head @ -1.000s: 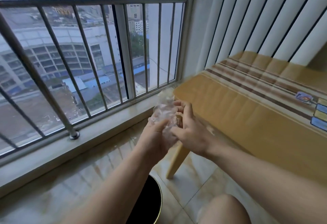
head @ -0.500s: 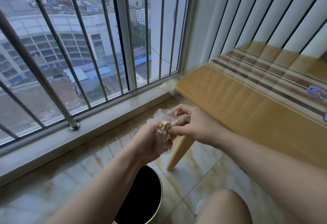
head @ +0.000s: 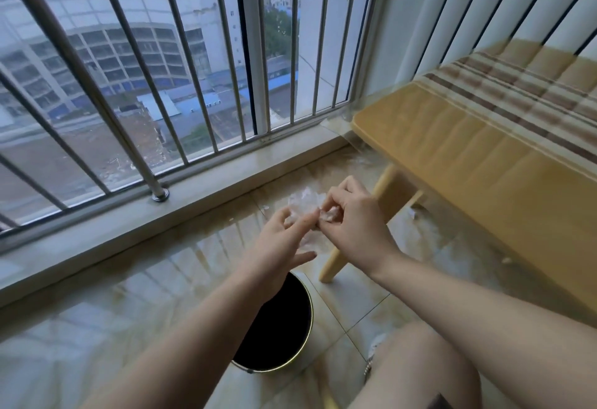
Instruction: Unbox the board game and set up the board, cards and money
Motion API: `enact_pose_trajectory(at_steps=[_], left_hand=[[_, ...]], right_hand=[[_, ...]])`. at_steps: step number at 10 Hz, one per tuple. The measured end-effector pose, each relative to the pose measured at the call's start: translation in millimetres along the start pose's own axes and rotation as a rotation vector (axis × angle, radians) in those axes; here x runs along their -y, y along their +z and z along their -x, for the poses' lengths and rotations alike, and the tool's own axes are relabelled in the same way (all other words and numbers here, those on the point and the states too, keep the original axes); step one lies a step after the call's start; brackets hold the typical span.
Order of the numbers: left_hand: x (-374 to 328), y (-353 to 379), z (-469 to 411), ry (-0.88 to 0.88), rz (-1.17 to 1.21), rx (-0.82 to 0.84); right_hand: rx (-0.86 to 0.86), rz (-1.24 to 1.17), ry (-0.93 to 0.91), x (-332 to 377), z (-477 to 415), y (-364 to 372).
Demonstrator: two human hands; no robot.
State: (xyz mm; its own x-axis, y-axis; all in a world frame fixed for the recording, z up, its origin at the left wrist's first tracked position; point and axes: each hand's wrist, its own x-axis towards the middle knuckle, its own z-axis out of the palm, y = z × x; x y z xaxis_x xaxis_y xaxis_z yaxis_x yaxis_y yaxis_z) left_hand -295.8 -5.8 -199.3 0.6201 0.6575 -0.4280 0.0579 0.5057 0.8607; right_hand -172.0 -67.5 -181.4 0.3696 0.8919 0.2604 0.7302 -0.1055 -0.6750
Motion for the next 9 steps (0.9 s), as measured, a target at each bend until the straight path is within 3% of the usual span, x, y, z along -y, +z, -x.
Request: enact_pose_trajectory(at_steps=[1,2,3,4,5,7,9], left_hand=[[15,-14,0,0.028,0.031,-0.024],[38,-35,-6,0.022,0.024,-0.102],[83,-65,-22,-0.059,-0.208,-0.210],[133,-81,-39,-0.143,-0.563,-0.341],[174,-88,-55,-0.234,-0.768,-0.449],[226,-98,-72,-0.510,-0.873,-0.456],[222,-102,-75,-0.526,-0.855,-0.337]], right_hand=[[0.031,0.013,-0.080,-4,14,20],[0.257,-0.073,0.050,-7,18,24],[0.524,-0.059,0.207,-12,21,22],[0.524,-0.010,0.221,-17,20,19],[0.513,-0.010,0.263,-24,18,15],[0.526,0.003,0.279,-39,30,9],[0.516,-0.019,0.297,-41,23,3]])
